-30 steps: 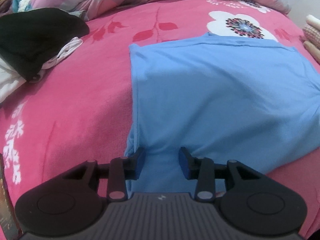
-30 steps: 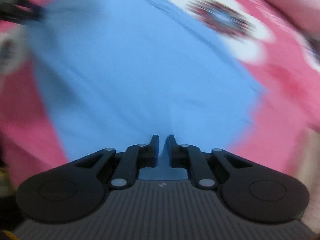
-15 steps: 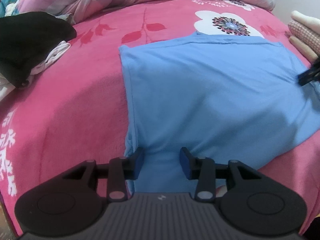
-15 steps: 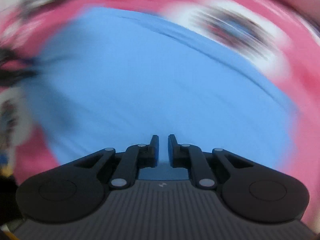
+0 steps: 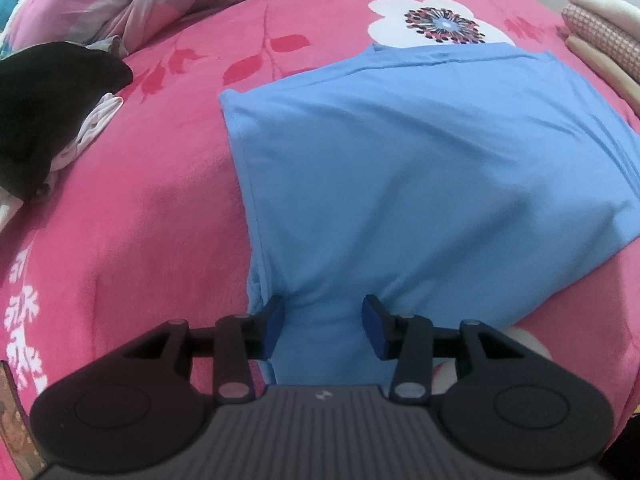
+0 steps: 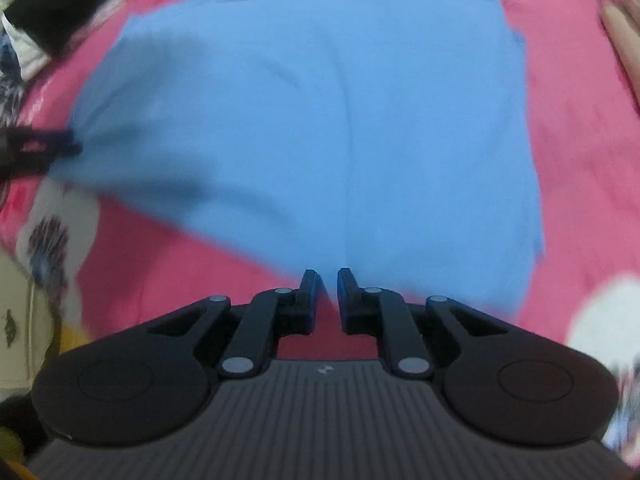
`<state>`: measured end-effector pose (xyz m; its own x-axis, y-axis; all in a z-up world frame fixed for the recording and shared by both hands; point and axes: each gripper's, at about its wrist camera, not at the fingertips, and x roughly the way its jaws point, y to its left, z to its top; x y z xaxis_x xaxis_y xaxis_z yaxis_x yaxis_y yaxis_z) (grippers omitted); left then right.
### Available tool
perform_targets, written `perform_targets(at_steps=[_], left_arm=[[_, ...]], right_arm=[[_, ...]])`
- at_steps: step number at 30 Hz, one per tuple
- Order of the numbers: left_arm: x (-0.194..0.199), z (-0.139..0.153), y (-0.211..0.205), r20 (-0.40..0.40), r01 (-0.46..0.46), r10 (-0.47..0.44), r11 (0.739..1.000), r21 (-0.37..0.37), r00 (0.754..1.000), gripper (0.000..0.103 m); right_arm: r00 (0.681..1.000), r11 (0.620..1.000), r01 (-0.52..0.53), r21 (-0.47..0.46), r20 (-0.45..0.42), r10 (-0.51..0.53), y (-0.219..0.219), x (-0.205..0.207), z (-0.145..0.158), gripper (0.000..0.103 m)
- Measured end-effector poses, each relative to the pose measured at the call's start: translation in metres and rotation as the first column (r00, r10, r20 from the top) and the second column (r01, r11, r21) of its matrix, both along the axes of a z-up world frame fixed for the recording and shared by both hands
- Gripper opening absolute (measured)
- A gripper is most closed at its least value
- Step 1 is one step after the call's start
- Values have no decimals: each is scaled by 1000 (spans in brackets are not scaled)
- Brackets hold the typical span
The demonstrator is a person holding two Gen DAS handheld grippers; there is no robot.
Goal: Fold clothes
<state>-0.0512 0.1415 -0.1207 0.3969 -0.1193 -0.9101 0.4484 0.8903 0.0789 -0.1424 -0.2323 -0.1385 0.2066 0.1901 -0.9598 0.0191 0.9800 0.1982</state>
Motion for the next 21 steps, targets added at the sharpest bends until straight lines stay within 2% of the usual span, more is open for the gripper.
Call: perform_targets(at_steps=[1,5,7,9,11,14,15,18,21], left_arm=[[-1,1,-1,-1,6,-6,1000,12,1000,47],[-4,2,-6,1,32,-32,998,60,999,50],[-4,1,-6,1,36,-36,997,74,999,51],[-4,0,-7,4,37,-38,996,81,999,53],[-3,-2,-5,9,32,-33,996,84,999,58],[-3,-2,-4,12,17,-18,997,81,1000,61],[-2,-2,-4,13,13,-14,997,81,1000,61],[-1,-1,-2,17,0,-2,996,86,1000,62],[2,-1,0,19,-10,8,996,87,1000,62]], right_arm=[[1000,1000,3,-5,-5,-3,0,1,4,11],[983,1000,-29,4,183,28,11,38,22,11],[967,997,-76,33,245,65,26,62,16,12],[964,988,-152,43,228,138,44,66,-1,12],[955,967,-254,19,165,248,61,47,-15,12],[894,902,-429,-44,121,431,72,8,-6,12],[880,889,-455,-54,124,458,75,5,1,11],[854,884,-454,-115,229,468,84,29,15,12],[838,880,-457,-129,268,475,97,55,7,12]])
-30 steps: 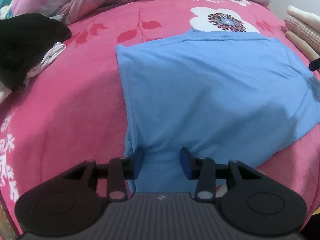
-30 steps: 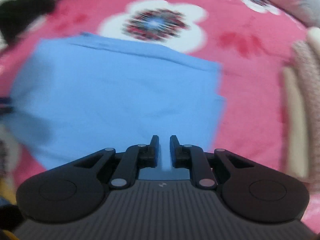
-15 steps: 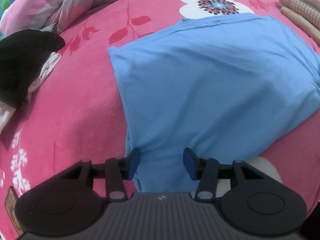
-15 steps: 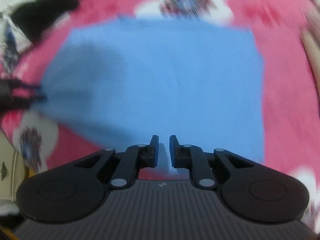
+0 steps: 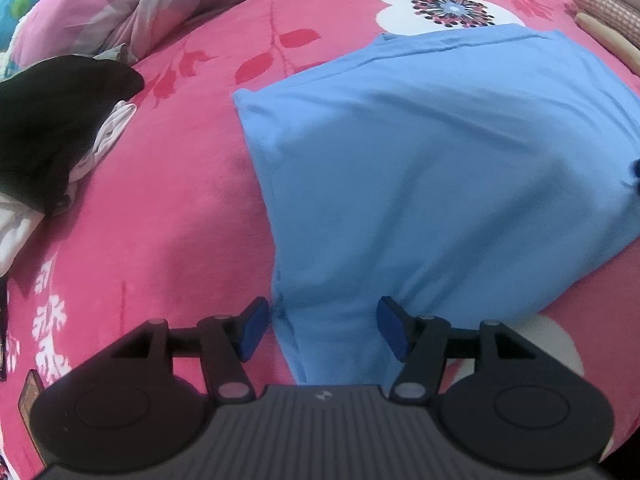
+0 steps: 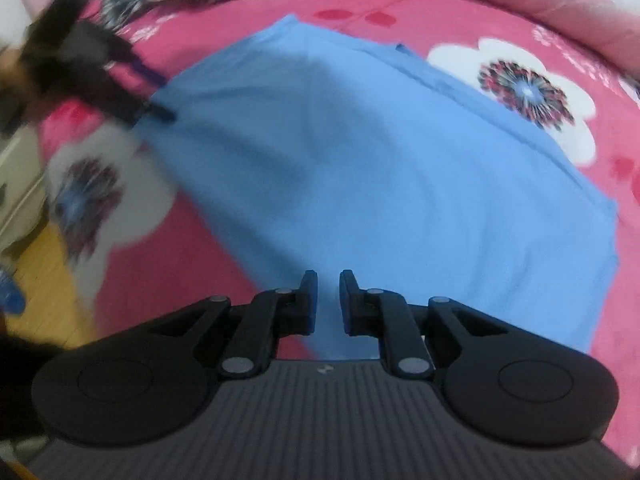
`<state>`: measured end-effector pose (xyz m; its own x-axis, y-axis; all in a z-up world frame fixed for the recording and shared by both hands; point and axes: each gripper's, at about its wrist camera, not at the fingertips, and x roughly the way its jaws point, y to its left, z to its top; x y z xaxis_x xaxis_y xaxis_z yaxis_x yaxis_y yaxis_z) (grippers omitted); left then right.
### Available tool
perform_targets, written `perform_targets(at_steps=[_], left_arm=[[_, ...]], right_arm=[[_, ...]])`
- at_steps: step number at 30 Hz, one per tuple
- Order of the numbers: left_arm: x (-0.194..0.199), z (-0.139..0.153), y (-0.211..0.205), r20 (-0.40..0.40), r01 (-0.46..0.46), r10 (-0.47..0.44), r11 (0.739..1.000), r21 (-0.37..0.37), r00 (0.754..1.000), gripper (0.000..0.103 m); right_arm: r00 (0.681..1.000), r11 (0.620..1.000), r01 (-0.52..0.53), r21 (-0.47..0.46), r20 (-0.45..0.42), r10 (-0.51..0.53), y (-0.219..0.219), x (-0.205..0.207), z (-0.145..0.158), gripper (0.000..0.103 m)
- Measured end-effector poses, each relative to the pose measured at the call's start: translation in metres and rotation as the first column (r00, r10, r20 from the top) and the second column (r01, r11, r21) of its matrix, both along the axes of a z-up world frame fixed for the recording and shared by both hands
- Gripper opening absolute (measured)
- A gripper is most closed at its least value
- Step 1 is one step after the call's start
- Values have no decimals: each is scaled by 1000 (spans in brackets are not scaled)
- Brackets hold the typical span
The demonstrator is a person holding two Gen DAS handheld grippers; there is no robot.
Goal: Fold clothes
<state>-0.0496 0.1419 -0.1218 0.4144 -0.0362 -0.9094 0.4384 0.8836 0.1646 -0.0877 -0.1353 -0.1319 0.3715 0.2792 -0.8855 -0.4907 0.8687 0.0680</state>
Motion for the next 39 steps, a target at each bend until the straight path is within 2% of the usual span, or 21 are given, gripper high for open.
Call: perform_targets(at_steps=[2,4,6,8,9,12,15,17,19,21,23,25,27,28,30,32,35,37,39], left_arm=[[1,-1,1,2,-2,2,1000,-3,1000,62],[2,-2,3,5,-6,6,1000,-7,1000,64],[3,-3,4,9,-12,12,1000,-12,1000,65],[3,-2,6,14,-19,19,1000,-13,1000,65],[4,-2,6,17,-25,25,1000,-12,1000,65],[2,5,10,34,-43,43,999,-8,998,63],[-1,17,12,63,-53,54,998,-15,997,62],[-5,27,11,84,-53,55,998,-33,995,61],[-10,37,1,91,-13,21,996,-83,996,58],[-17,43,-18,86,62,-50,988,-139,995,57],[-26,43,-44,82,163,-151,970,-179,985,47],[-36,36,-76,56,264,-258,945,-191,964,44],[-44,24,-101,15,328,-331,927,-183,943,43],[-47,20,-109,-3,342,-348,923,-177,938,43],[-52,15,-118,-25,355,-364,919,-171,931,43],[-51,19,-117,-10,352,-359,920,-175,933,43],[-49,24,-114,13,346,-350,921,-181,937,43],[-42,19,-119,-18,347,-355,924,-163,935,43],[-39,11,-127,-55,347,-358,926,-150,932,43]], right_arm=[[997,998,-70,10,-31,70,17,0,-15,12],[983,983,-182,18,-32,183,35,-24,-10,12],[960,959,-262,109,-74,270,46,-35,4,9],[960,960,-276,47,-24,278,49,-33,11,9],[964,964,-264,24,-10,264,48,-29,13,11],[989,990,-140,9,-37,140,36,-7,3,11],[980,985,-168,40,-97,171,45,-16,-7,12],[968,979,-173,105,-164,189,48,-24,-7,11],[975,987,-112,116,-178,132,39,-29,0,9],[988,998,16,64,-155,-6,15,-23,8,9],[983,989,147,-7,-106,-147,-17,-15,18,10],[962,961,254,-112,-71,-263,-45,-12,15,10],[931,921,324,-216,-99,-351,-67,-20,2,9],[918,910,343,-233,-122,-377,-75,-33,-4,9],[917,911,326,-253,-151,-370,-80,-50,-4,10],[915,911,310,-273,-176,-364,-84,-61,1,9],[927,908,350,-230,-52,-371,-96,-49,20,9],[932,910,359,-206,31,-361,-107,-33,25,11],[929,910,366,-195,14,-371,-122,-26,14,10]])
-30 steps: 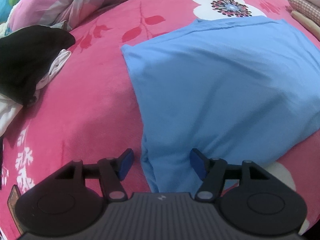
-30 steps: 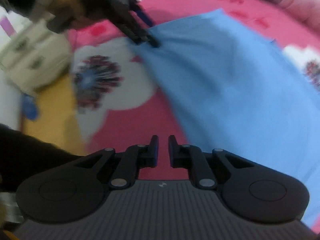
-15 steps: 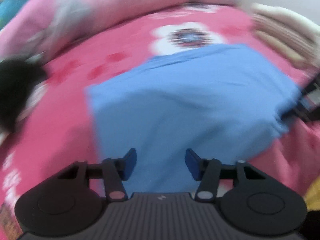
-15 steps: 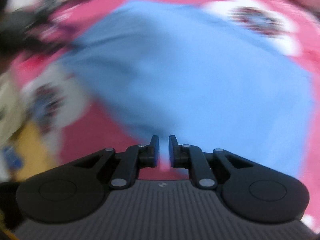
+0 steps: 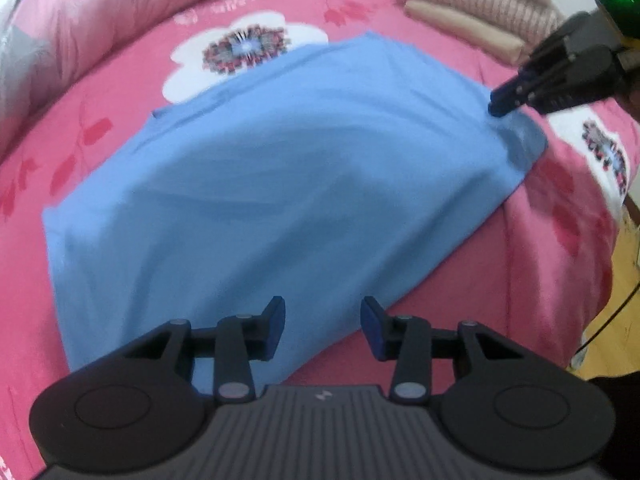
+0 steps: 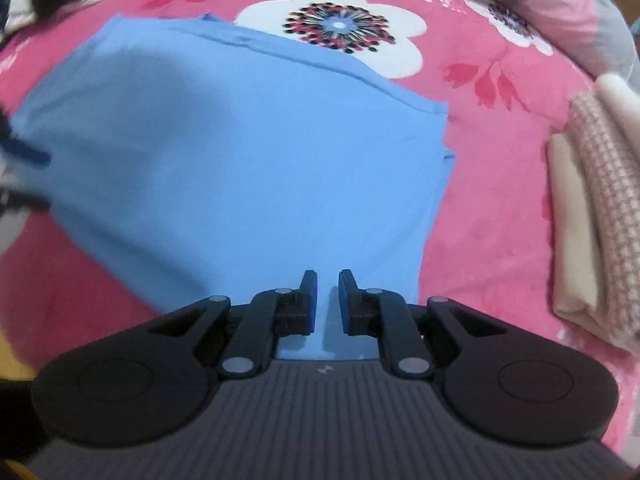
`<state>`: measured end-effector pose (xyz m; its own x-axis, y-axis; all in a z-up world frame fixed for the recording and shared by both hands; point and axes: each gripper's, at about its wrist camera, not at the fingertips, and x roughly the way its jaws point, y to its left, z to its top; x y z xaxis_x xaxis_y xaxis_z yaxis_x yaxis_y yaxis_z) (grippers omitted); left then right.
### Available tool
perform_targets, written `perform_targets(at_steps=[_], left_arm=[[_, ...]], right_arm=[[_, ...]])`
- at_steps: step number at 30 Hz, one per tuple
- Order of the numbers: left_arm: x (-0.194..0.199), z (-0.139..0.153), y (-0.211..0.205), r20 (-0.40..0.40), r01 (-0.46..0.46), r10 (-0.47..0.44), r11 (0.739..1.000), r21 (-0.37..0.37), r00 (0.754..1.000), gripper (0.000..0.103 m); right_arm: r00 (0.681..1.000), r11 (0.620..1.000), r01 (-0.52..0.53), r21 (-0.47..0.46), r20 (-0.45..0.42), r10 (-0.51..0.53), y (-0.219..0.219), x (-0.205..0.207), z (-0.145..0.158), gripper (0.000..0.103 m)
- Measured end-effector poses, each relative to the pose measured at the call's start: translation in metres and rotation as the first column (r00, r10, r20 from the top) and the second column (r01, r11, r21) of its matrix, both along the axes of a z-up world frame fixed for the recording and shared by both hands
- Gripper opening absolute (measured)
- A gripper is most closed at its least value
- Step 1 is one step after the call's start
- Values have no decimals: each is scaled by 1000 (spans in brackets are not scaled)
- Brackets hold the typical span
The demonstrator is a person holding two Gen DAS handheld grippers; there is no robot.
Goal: Fold clothes
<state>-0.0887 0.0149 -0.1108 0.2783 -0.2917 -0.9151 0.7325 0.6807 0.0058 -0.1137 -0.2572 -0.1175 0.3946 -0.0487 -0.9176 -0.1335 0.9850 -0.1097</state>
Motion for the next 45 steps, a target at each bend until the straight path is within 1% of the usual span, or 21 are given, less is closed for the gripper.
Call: perform_targets(at_steps=[3,6,8,10,14,17,19,20,22,24,28,30,32,33,34,36,37,39,41,43,45], left_arm=[[5,-9,-2,-51,-23,24,999,30,998,43],[7,-10,0,-69,-44,46,999,29,997,43],[8,-10,1,-84,-63,66,998,29,994,43],[9,-11,-1,-90,-68,71,997,37,993,44],[7,-12,-3,-87,-62,67,997,54,994,47],[5,-13,-3,-86,-64,68,996,55,994,49],[7,-12,-3,-93,-67,72,996,53,993,49],[8,-12,-3,-98,-71,76,996,52,992,49],[9,-11,-4,-106,-76,81,996,54,991,50],[8,-11,-6,-111,-75,81,996,57,991,52],[7,-12,-8,-105,-72,78,996,61,991,55],[7,-12,-7,-109,-79,85,995,54,990,57],[7,-12,-4,-111,-82,87,996,45,990,58],[7,-12,-4,-113,-83,87,996,43,990,58],[8,-13,-4,-114,-83,87,996,42,990,58],[8,-13,-5,-118,-84,89,996,40,989,59],[9,-14,-5,-119,-86,90,996,40,989,59],[9,-14,-7,-120,-87,91,995,40,989,60],[7,-13,-5,-117,-89,93,995,34,989,61],[4,-12,-3,-112,-91,94,995,28,989,61],[1,-10,-1,-105,-95,98,995,34,990,61]], right_arm=[[993,999,40,-31,-112,-44,-26,-20,-29,7],[984,994,98,-55,-145,-105,-51,-37,-20,8],[993,995,82,-62,-84,-87,-56,-32,-4,8],[999,999,45,-16,0,-45,-51,-10,6,8],[996,997,-48,62,77,43,-40,31,-11,7],[997,993,65,95,31,-68,-72,32,-31,7],[979,973,196,125,28,-201,-100,23,-23,9],[972,971,225,77,48,-229,-103,23,-14,9],[963,964,239,119,96,-251,-107,25,0,9],[969,965,186,187,129,-211,-98,42,2,9],[974,940,113,322,150,-169,-89,82,-26,7],[950,928,224,298,148,-277,-114,85,-38,0],[901,900,360,246,161,-404,-133,85,-33,7],[884,893,389,225,180,-431,-137,80,-25,7],[879,890,383,249,199,-433,-137,76,-16,8],[900,897,316,308,202,-386,-123,77,-2,9],[928,910,237,341,197,-316,-107,81,1,9],[964,912,111,395,179,-194,-79,92,-5,7],[976,906,82,415,151,-158,-63,107,-19,6],[955,916,186,356,151,-253,-70,120,-30,2],[906,890,311,332,180,-384,-90,122,-23,6]])
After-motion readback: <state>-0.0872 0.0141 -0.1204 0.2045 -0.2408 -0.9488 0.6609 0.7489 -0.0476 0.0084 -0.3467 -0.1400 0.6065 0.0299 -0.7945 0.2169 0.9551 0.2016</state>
